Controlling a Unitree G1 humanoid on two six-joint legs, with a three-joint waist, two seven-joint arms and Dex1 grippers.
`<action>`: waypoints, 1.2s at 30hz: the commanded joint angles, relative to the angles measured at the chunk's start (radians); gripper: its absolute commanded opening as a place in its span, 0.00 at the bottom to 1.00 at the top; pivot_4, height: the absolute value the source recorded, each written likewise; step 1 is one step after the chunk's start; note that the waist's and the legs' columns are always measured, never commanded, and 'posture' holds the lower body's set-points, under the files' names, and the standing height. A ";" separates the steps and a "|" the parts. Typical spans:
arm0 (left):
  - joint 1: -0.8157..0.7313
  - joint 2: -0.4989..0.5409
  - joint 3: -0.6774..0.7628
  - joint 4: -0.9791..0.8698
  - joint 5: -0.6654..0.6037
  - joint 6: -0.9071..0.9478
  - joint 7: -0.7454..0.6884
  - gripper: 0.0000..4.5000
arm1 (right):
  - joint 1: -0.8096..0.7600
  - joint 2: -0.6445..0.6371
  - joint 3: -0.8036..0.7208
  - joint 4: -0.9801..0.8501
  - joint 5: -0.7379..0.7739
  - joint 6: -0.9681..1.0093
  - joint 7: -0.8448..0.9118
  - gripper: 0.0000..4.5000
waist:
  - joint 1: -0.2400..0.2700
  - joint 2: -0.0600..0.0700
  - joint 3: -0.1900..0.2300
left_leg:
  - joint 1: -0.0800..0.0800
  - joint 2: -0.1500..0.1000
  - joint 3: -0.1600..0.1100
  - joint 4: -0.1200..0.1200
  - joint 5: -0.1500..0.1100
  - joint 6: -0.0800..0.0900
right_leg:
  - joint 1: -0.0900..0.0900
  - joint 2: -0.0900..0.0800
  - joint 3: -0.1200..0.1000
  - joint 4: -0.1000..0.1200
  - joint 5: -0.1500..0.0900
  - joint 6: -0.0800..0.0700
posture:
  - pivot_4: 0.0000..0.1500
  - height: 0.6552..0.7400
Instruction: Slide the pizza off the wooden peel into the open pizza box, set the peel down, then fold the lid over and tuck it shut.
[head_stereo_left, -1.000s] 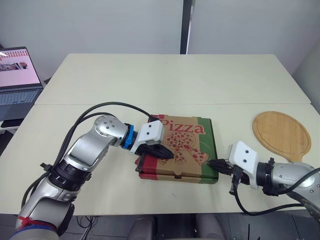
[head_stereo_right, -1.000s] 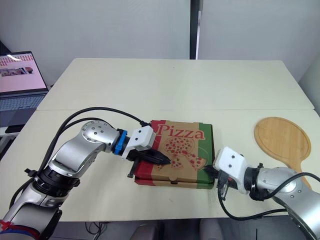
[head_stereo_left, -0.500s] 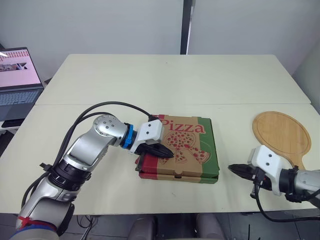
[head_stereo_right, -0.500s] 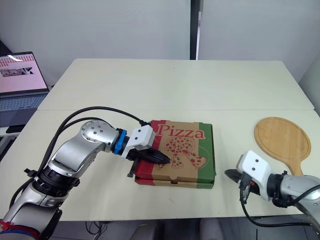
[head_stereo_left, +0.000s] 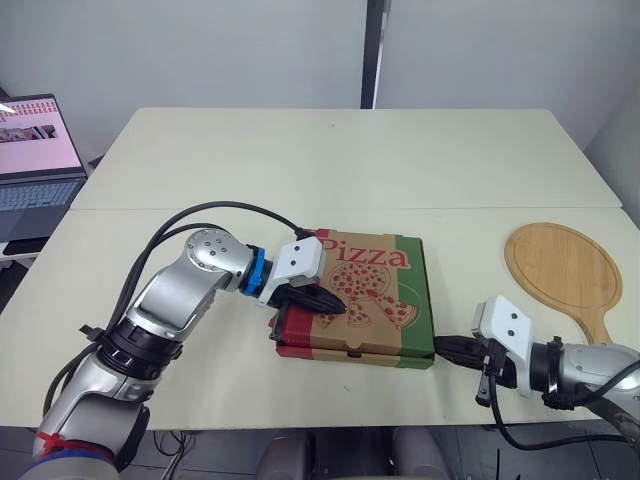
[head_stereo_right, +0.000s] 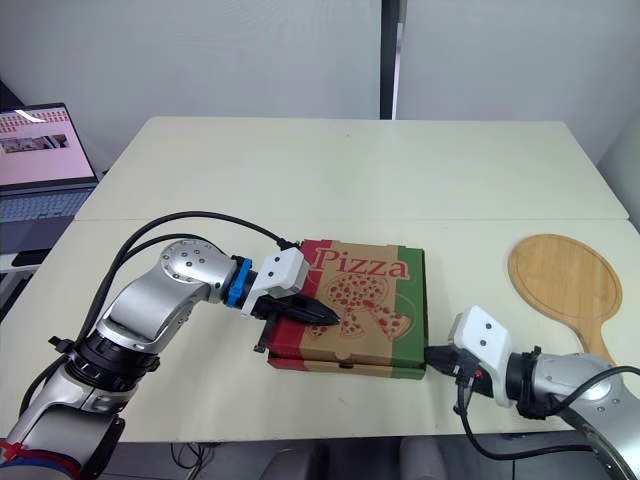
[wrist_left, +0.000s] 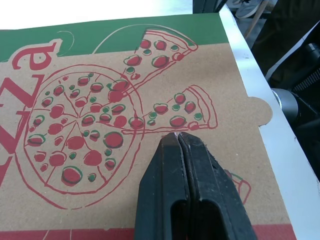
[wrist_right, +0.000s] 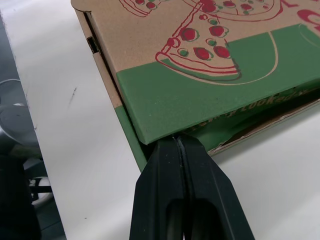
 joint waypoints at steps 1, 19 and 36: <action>-0.001 -0.002 0.004 -0.003 0.005 -0.006 -0.003 0.00 | 0.041 -0.019 0.023 -0.003 -0.055 -0.032 -0.006 0.01 | 0.002 0.000 0.000 | 0.000 0.000 0.000 0.000 0.000 0.000 | 0.000 0.000 0.000 0.000 0.000 0.000 | 1.00 1.00; 0.019 -0.002 -0.014 -0.014 0.021 -0.013 0.000 0.00 | -0.135 -0.025 -0.134 -0.039 0.091 0.037 -0.020 0.01 | 0.005 0.000 0.000 | 0.000 0.000 0.000 0.000 0.000 0.000 | 0.000 0.000 0.000 0.000 0.000 0.000 | 1.00 1.00; 0.065 0.235 0.264 0.001 -0.132 0.083 -0.089 0.00 | -0.450 0.089 0.341 0.062 -0.116 -0.003 -0.051 0.01 | -0.012 0.000 0.000 | -0.001 0.000 -0.003 -0.001 0.000 0.000 | -0.002 0.000 -0.002 0.000 0.000 0.000 | 1.00 1.00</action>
